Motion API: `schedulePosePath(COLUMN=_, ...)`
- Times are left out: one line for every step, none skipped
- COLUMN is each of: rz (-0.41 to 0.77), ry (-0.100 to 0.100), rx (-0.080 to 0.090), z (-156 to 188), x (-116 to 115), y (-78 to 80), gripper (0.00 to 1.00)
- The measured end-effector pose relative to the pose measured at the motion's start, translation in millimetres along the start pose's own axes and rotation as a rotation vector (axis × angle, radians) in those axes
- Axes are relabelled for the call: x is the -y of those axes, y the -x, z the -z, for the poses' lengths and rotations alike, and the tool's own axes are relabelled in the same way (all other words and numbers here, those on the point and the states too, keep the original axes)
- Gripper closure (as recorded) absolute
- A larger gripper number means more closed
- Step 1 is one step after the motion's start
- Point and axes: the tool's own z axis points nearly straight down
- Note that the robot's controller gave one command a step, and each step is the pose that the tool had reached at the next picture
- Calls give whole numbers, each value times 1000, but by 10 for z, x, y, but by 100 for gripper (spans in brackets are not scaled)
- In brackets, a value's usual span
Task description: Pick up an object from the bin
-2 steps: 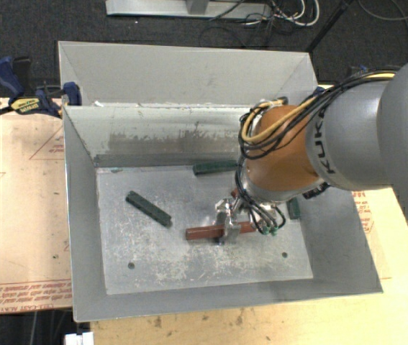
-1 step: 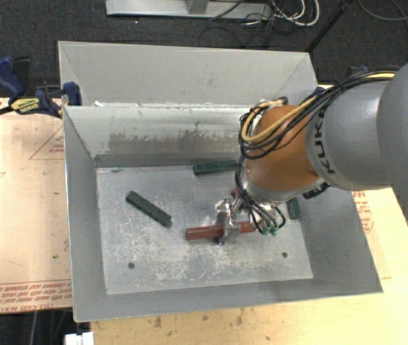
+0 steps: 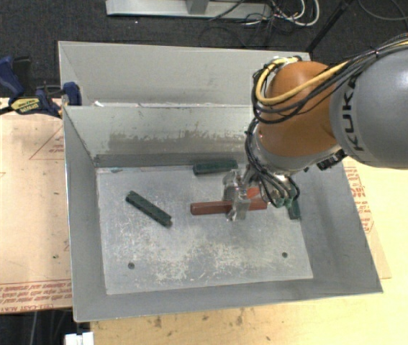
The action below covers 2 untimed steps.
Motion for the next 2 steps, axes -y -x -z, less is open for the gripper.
schedulePosePath(rz=0, ry=0, rx=0, z=0, x=1, y=0, gripper=100)
schedulePosePath(rz=182, ry=-3, rx=6, z=1673, x=538, y=-386, gripper=100)
